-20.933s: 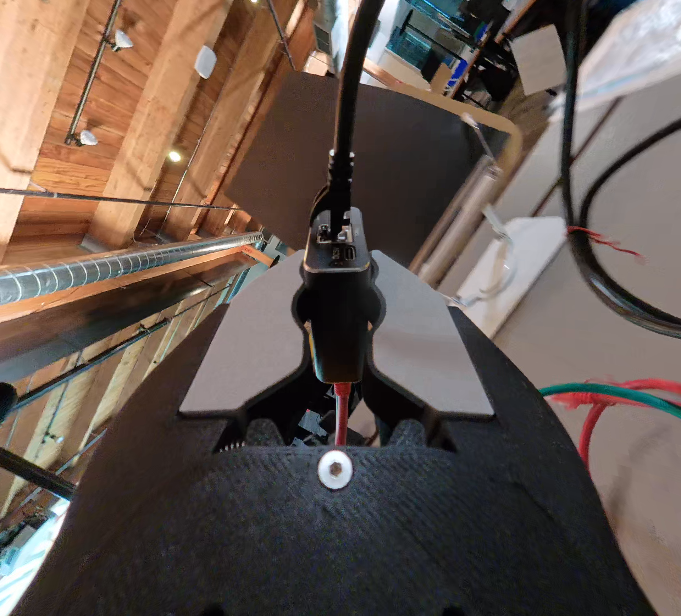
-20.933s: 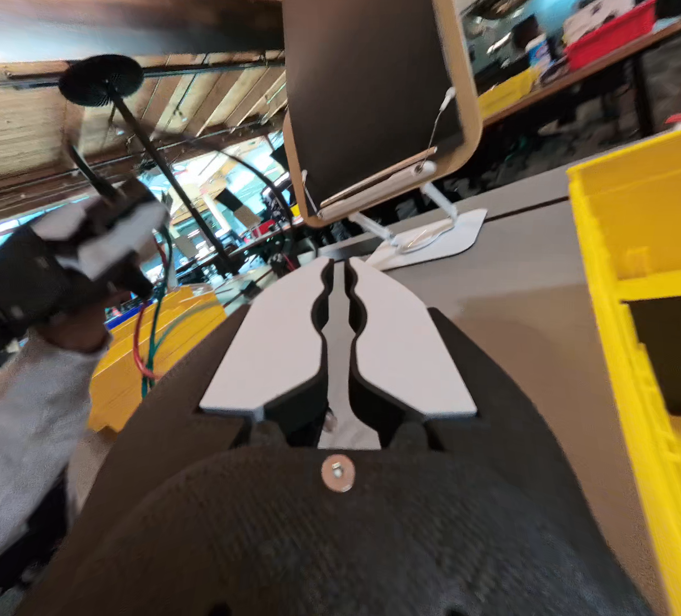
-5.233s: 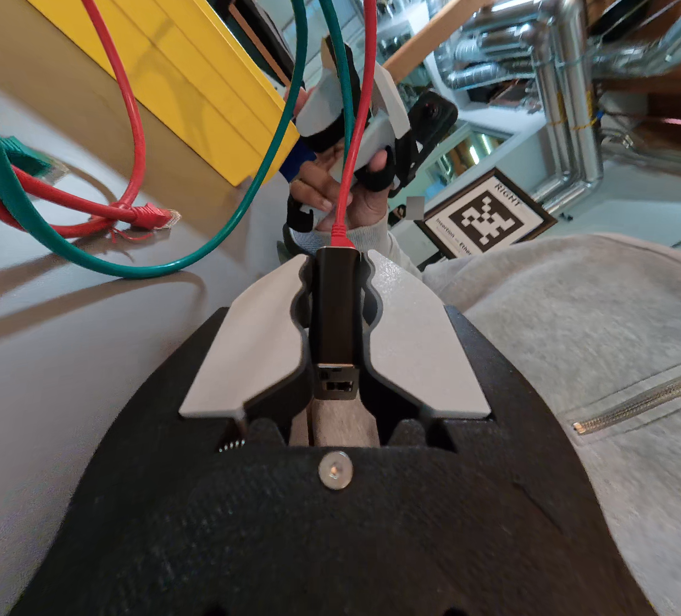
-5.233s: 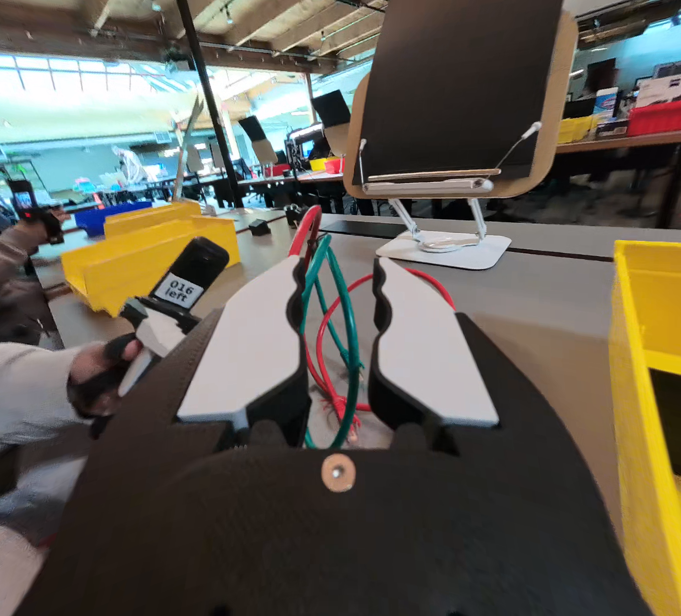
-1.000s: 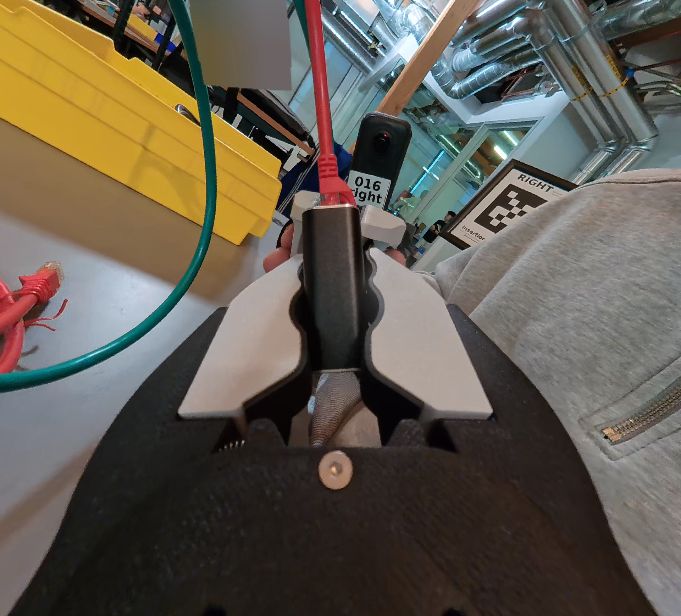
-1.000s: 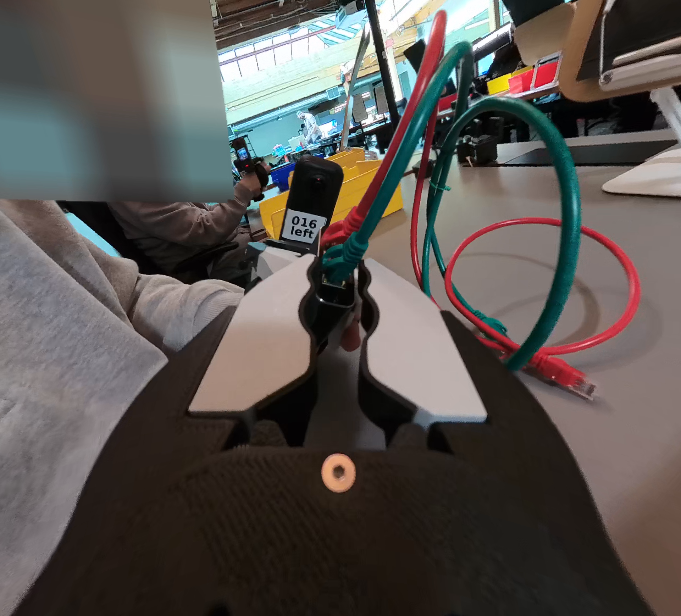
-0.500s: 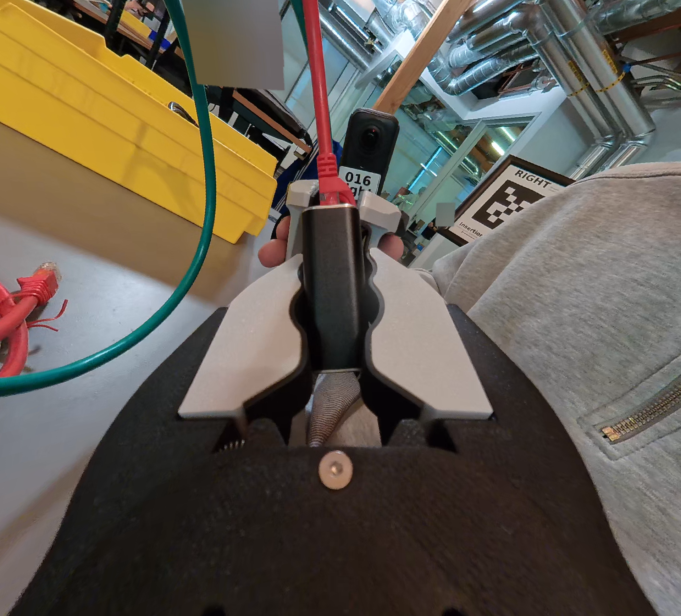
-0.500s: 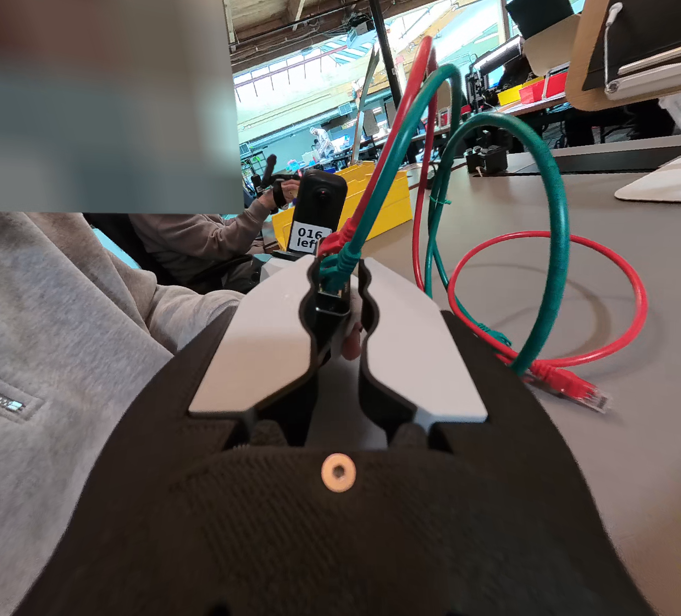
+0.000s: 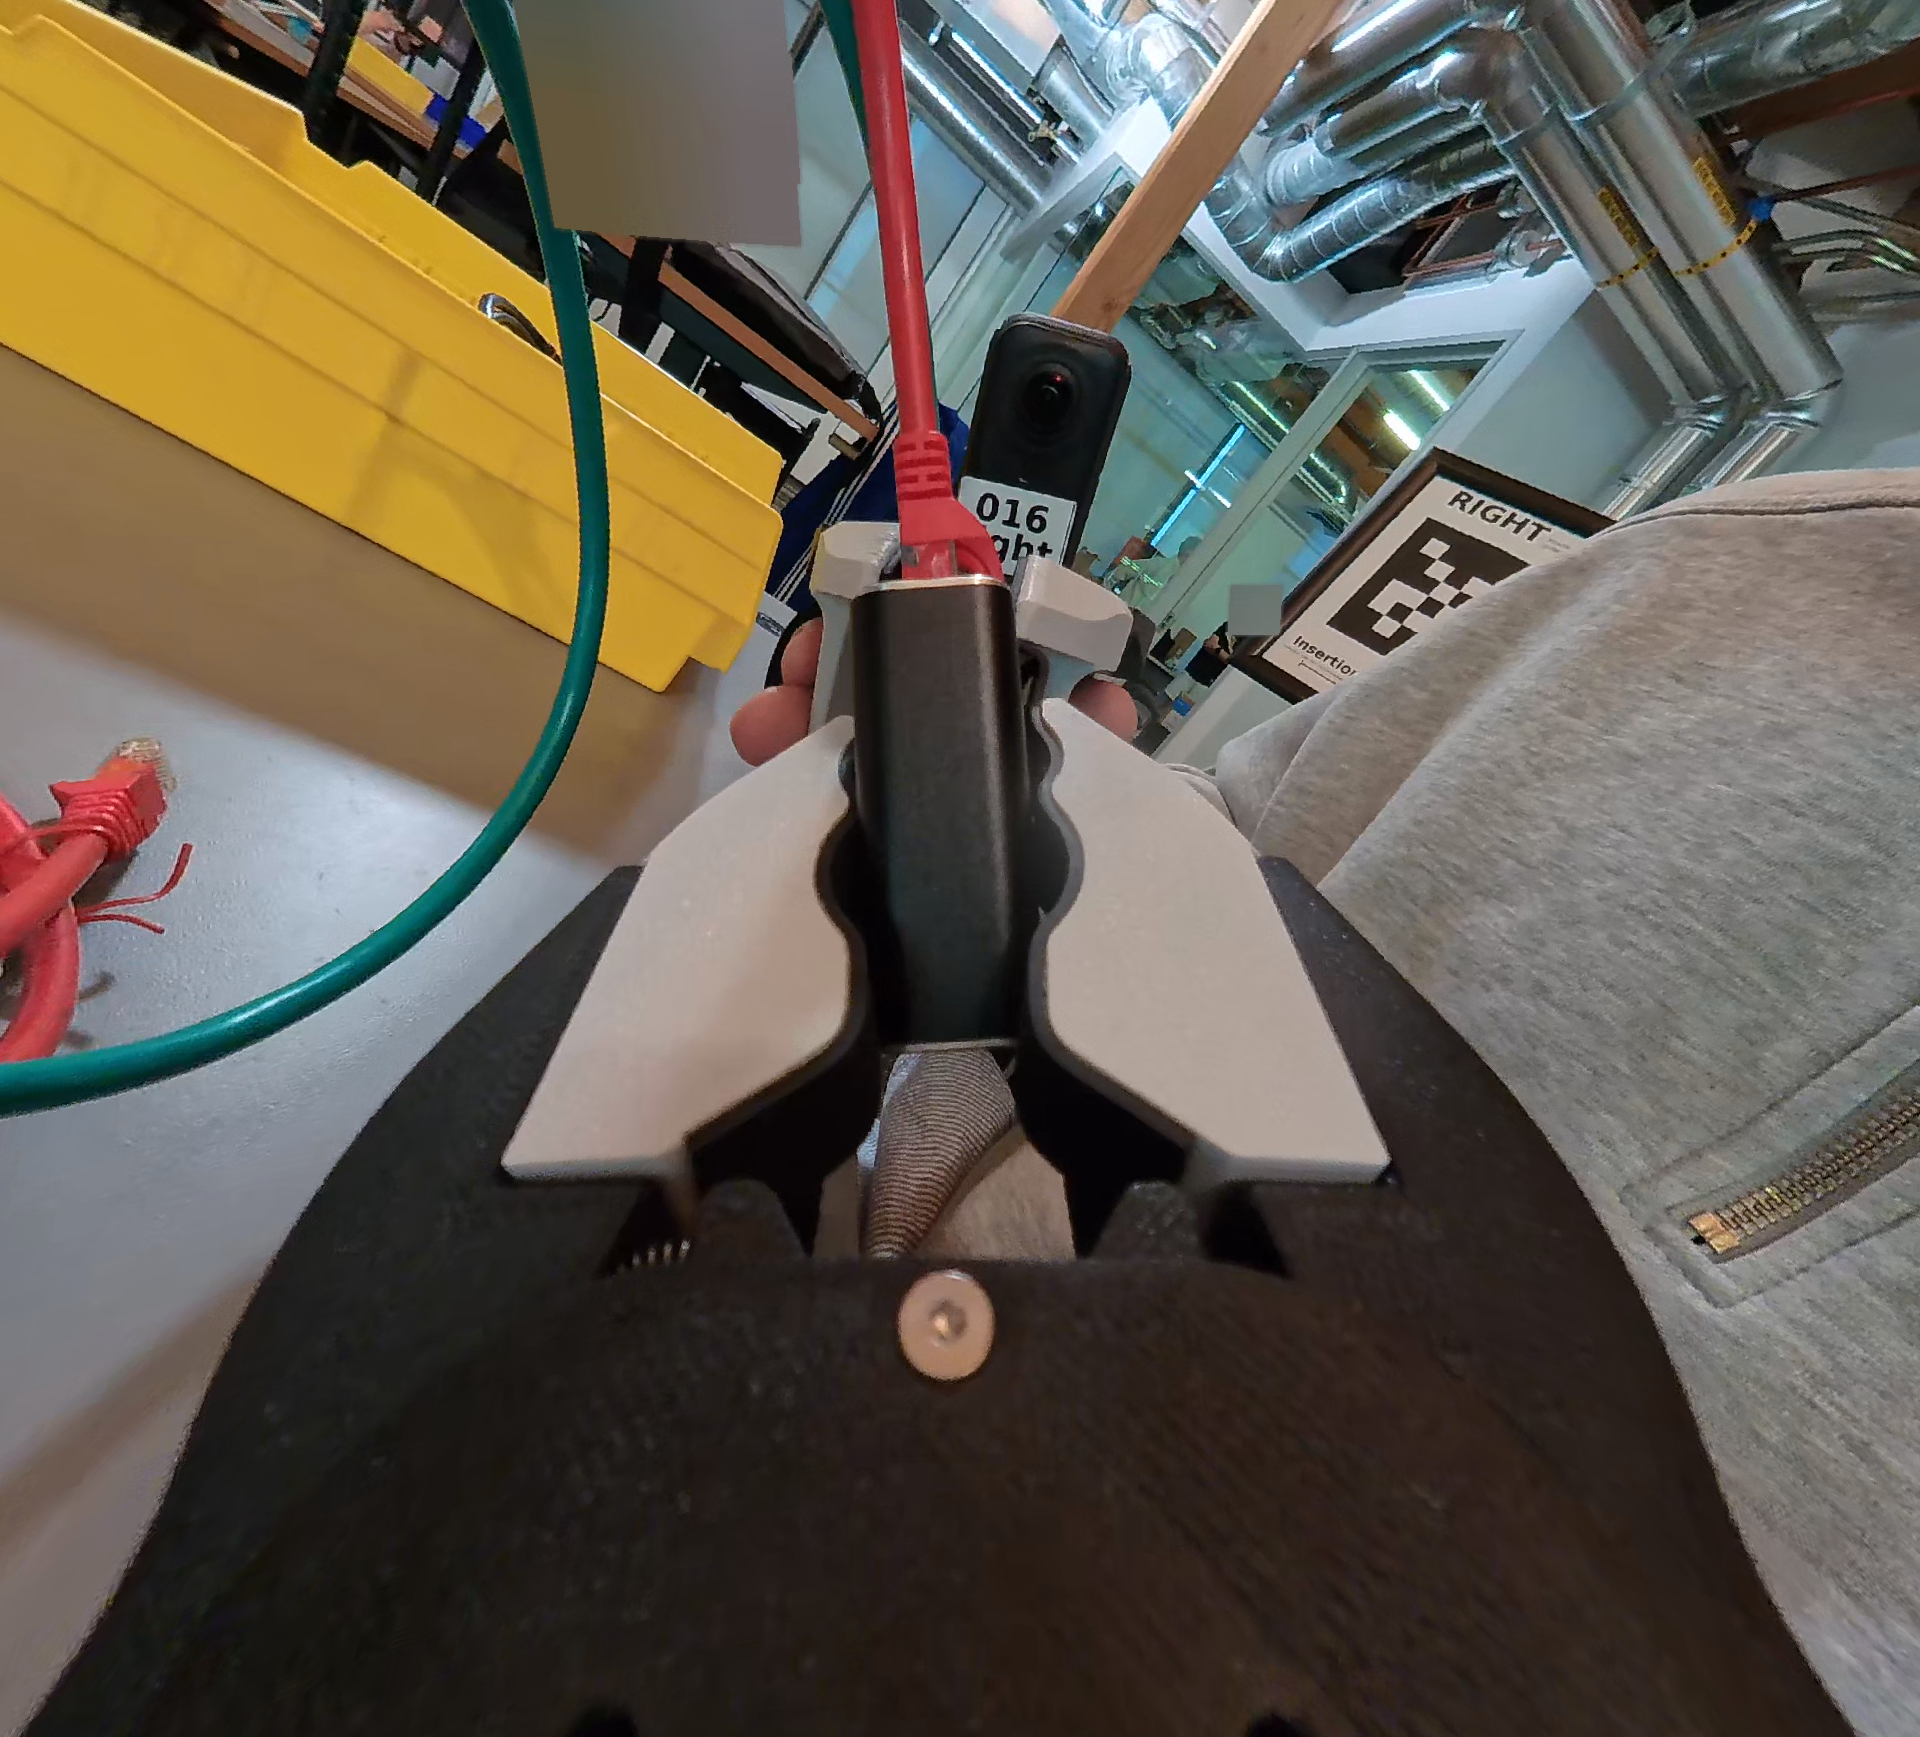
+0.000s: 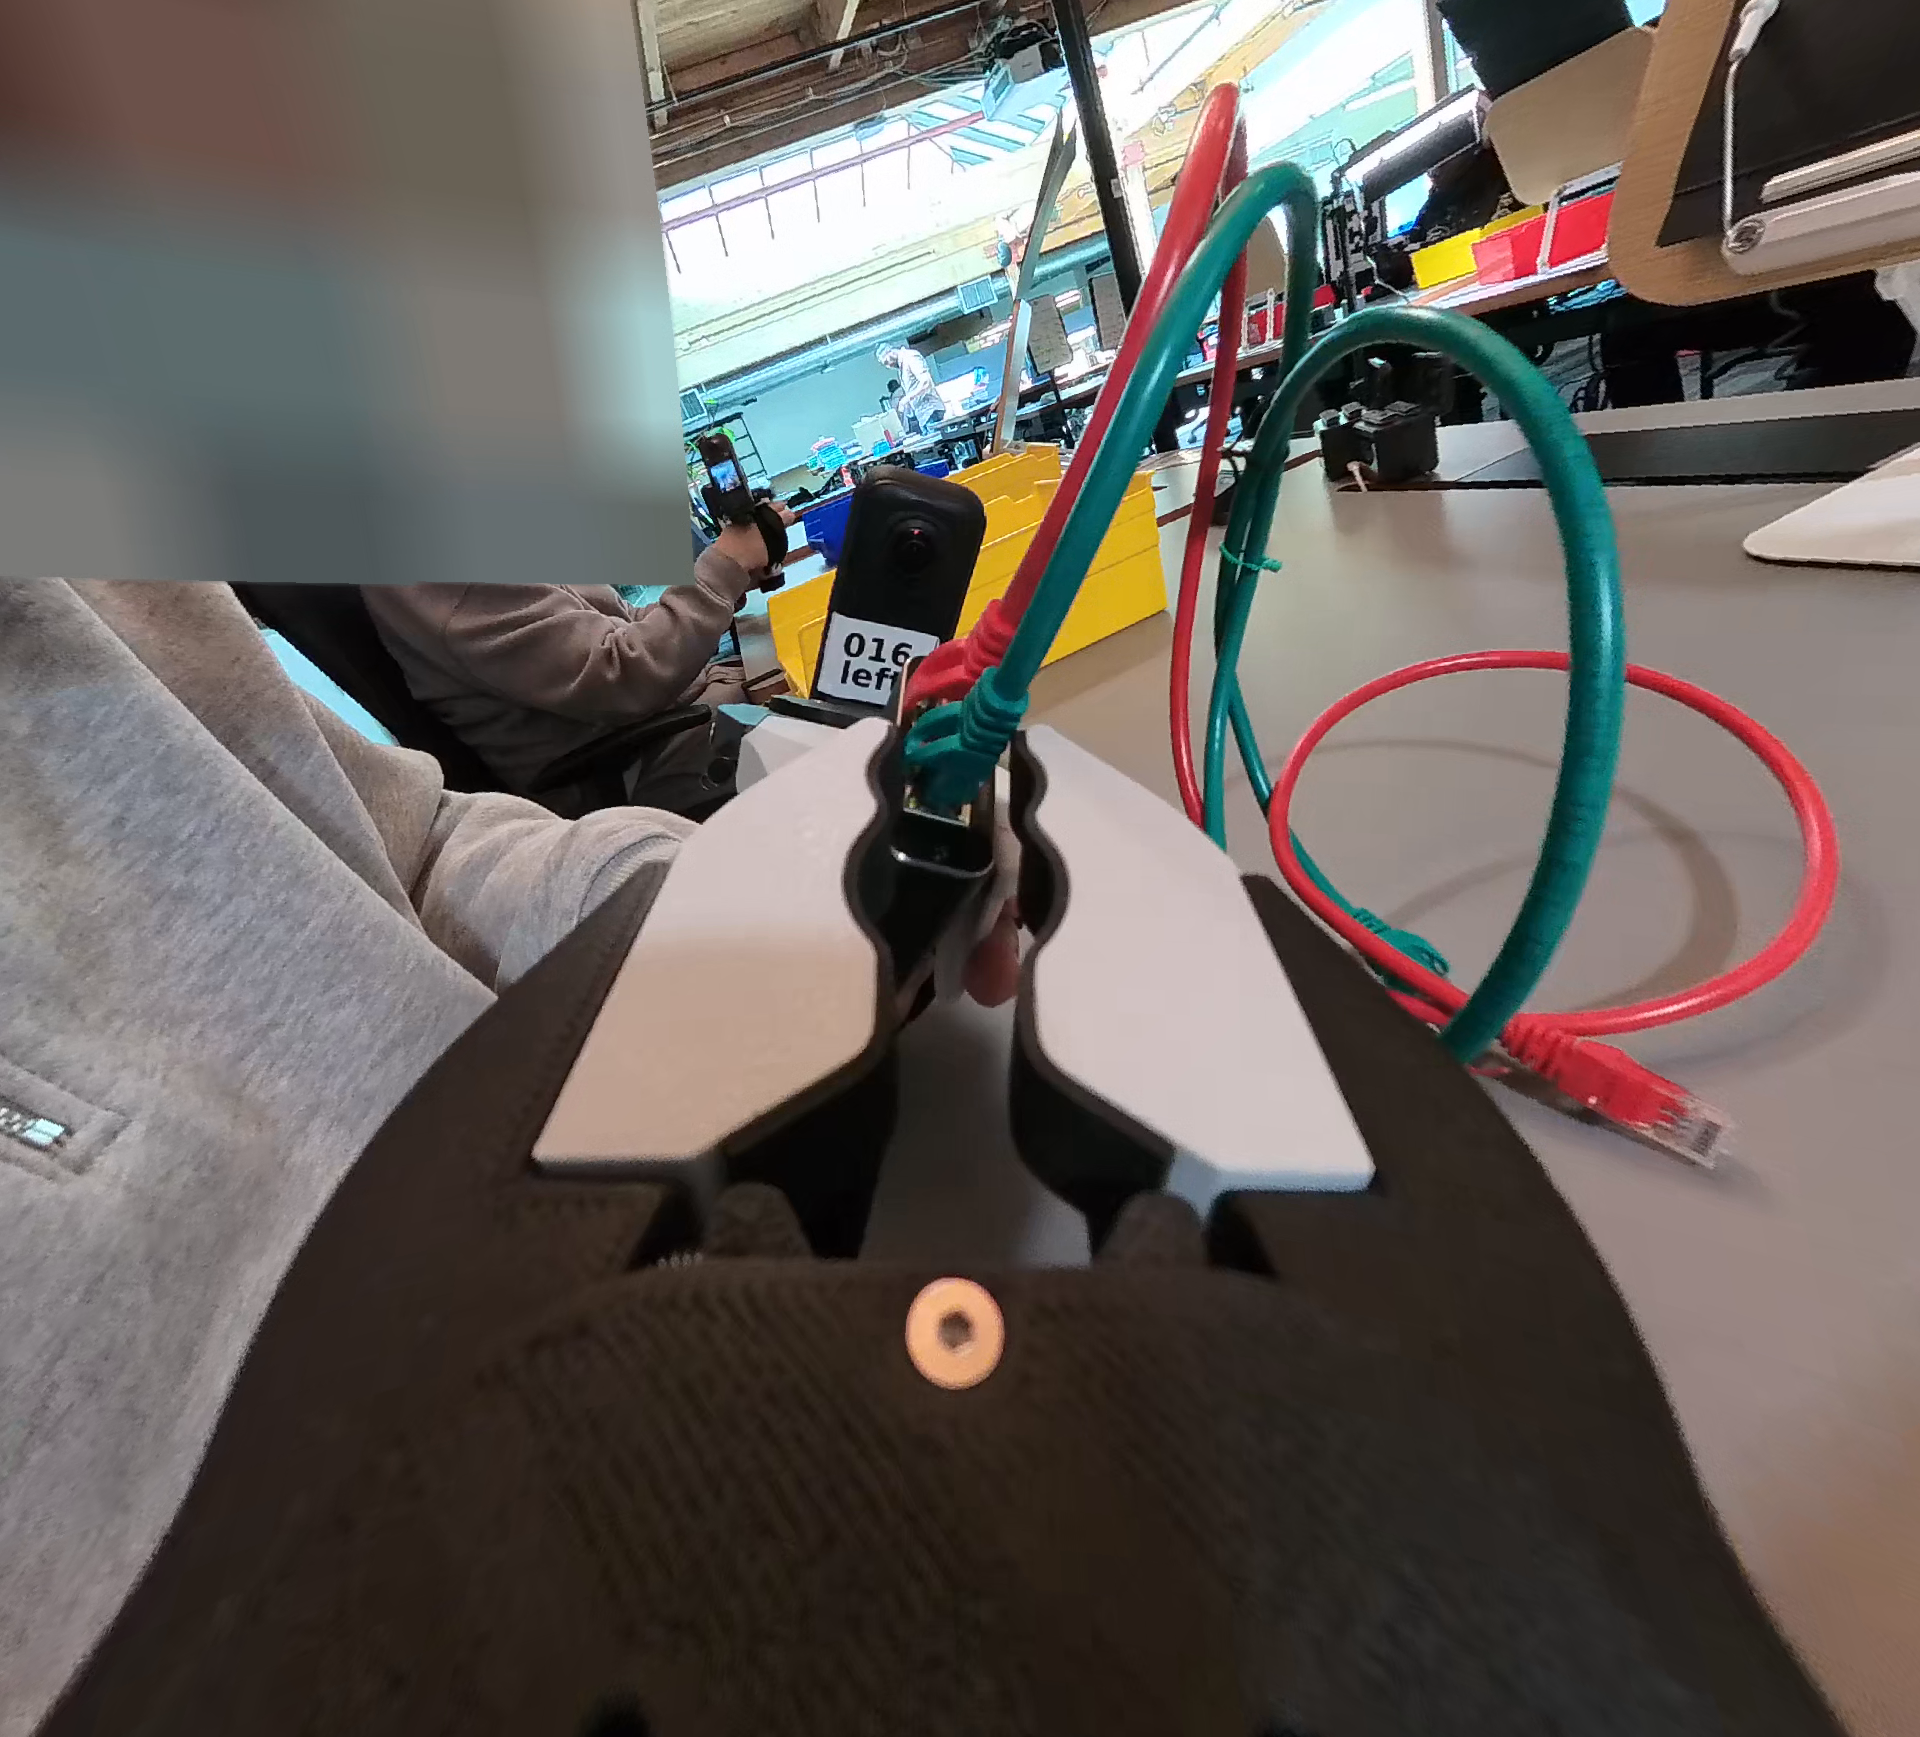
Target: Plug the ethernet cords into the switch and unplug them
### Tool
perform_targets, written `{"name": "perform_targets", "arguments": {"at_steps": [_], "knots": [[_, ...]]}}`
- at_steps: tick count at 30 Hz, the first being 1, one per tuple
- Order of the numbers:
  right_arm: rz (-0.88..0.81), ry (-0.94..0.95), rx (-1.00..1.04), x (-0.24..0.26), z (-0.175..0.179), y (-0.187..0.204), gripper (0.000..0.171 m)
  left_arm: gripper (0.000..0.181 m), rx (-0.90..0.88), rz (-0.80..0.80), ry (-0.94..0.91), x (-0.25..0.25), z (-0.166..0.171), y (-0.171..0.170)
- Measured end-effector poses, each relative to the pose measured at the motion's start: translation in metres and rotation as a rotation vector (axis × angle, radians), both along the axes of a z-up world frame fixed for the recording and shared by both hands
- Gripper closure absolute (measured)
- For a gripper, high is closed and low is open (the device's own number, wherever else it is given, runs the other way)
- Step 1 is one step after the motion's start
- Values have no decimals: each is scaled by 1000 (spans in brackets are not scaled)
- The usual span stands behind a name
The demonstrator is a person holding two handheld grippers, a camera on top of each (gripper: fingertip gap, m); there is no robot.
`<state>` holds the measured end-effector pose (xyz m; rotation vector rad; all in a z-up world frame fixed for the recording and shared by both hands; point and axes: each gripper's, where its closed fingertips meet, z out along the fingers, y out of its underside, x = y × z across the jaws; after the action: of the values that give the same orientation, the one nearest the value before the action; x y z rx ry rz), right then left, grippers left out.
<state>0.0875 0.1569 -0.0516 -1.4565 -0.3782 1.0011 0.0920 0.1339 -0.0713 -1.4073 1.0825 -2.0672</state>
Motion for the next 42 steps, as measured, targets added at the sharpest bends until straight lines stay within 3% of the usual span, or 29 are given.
{"name": "perform_targets", "arguments": {"at_steps": [27, 39, 42], "knots": [[-31, -70, 32, 2, -3, 1, 154, 155, -49, -15, 21, 2, -3, -4], [-183, -243, 136, 4, 4, 9, 155, 153, -240, -53, 15, 8, 5, -8], [-201, -185, 103, 2, 9, 9, 155, 153, -250, -65, 5, 6, 9, -8]]}}
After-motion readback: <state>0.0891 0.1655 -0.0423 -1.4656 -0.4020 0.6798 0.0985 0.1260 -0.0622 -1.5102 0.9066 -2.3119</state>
